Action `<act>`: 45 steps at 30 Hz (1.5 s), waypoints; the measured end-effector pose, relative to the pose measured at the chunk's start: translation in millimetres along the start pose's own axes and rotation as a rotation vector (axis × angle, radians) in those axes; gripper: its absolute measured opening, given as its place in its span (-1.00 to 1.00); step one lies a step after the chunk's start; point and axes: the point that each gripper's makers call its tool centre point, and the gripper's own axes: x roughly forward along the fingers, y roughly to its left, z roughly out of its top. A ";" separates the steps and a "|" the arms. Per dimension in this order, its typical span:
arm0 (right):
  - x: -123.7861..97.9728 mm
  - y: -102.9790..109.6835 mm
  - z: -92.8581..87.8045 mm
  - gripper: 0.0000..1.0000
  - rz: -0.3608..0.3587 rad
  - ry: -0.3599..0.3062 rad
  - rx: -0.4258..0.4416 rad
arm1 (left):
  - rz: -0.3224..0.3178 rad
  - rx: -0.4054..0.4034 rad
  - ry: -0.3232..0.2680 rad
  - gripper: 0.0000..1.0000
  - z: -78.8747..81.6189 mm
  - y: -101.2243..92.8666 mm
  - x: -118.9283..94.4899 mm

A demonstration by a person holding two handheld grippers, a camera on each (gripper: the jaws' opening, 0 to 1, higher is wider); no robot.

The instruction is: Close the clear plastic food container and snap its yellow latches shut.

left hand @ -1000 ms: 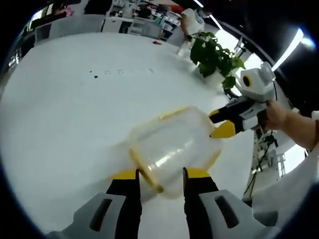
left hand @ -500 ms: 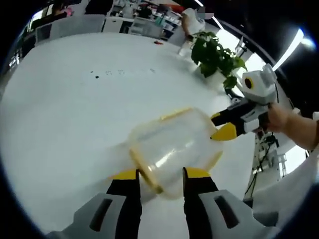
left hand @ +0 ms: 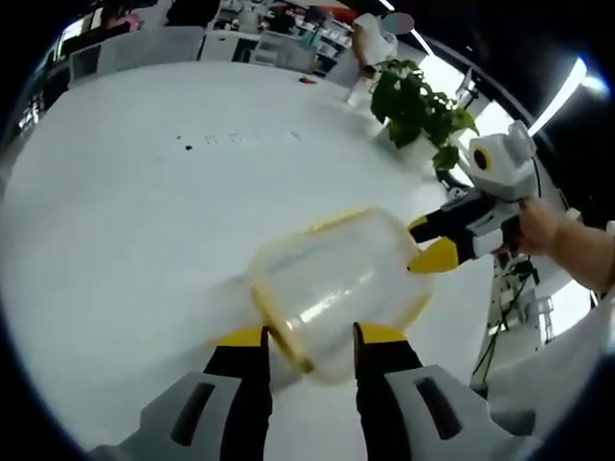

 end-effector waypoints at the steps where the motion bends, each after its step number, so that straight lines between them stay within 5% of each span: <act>1: 0.5 0.5 0.4 -0.30 -0.004 0.001 -0.002 | 0.003 -0.005 -0.001 -0.37 -0.4 -0.7 -0.1; 14: -0.5 3.0 0.0 -0.28 -0.020 0.032 -0.010 | -0.004 0.032 0.027 -0.30 -4.9 -3.3 -2.7; 26: -11.9 -1.7 3.1 -0.37 -0.056 0.047 -0.058 | 0.017 0.210 0.087 -0.22 -1.1 0.1 -8.3; 28: -13.6 -1.5 4.4 -0.36 -0.060 0.047 -0.073 | 0.044 0.297 0.108 -0.22 -1.7 4.6 -10.7; 35: -14.9 5.3 6.1 -0.31 -0.051 0.077 -0.168 | 0.052 0.370 0.124 -0.22 1.9 3.1 -13.6; 45: -21.8 5.5 2.7 -0.32 -0.100 0.181 -0.427 | 0.053 0.546 0.153 -0.24 5.8 0.3 -20.1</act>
